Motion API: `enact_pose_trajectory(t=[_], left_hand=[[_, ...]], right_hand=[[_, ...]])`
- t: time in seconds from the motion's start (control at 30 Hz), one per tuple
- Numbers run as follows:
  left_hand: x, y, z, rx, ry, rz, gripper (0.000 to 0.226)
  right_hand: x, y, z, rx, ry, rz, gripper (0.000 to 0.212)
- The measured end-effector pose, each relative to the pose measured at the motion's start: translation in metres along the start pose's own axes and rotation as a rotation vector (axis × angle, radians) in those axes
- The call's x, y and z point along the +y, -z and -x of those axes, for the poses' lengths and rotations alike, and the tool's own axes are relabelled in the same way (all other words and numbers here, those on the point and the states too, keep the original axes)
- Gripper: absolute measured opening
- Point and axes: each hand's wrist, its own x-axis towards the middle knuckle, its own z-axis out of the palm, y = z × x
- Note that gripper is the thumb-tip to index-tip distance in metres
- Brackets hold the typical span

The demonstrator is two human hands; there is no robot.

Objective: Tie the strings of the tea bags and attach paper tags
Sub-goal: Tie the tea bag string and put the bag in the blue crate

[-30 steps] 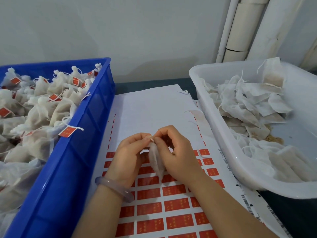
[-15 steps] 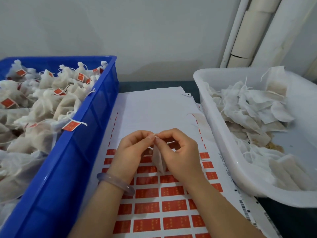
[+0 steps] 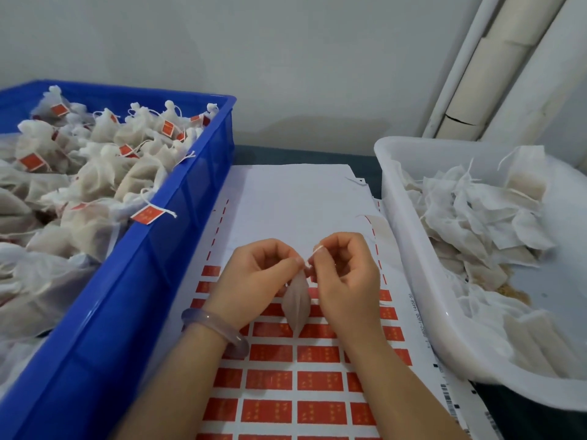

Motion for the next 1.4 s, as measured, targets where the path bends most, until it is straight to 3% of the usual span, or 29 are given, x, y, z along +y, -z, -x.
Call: enact_pose_trajectory(t=[0.3,0.37,0.47,0.57,0.67,0.73,0.9,1.23,1.4], left_hand=[[0.001,0.001,0.002,-0.005,-0.033,-0.140,0.009],[0.002,0.001,0.002,0.023,-0.029,-0.077,0.002],[0.005,0.001,0.002,0.094,-0.036,0.092,0.017],[0.005,0.003,0.002,0.157,-0.033,0.178,0.015],[0.006,0.004,0.003,0.185,-0.002,0.217,0.020],[0.007,0.006,0.002,0.194,0.014,0.203,0.025],[0.008,0.012,0.002,0.205,-0.022,0.033,0.008],[0.009,0.019,0.004,0.055,0.036,-0.102,0.009],[0.010,0.019,0.005,0.079,0.015,-0.082,0.010]], right_hand=[[0.000,0.002,-0.003,-0.015,-0.056,-0.035,0.019],[-0.001,0.002,-0.003,-0.049,-0.055,-0.041,0.020],[-0.005,0.002,-0.004,-0.192,-0.110,-0.171,0.012],[-0.004,0.001,-0.001,-0.391,-0.153,-0.180,0.037],[0.000,-0.001,0.002,-0.410,-0.125,-0.091,0.054],[0.001,0.001,0.000,-0.373,-0.104,-0.063,0.049],[0.000,0.007,-0.007,-0.315,-0.011,0.011,0.016],[0.000,0.008,-0.007,-0.342,0.014,0.024,0.024],[0.001,0.007,-0.007,-0.348,0.006,0.022,0.022]])
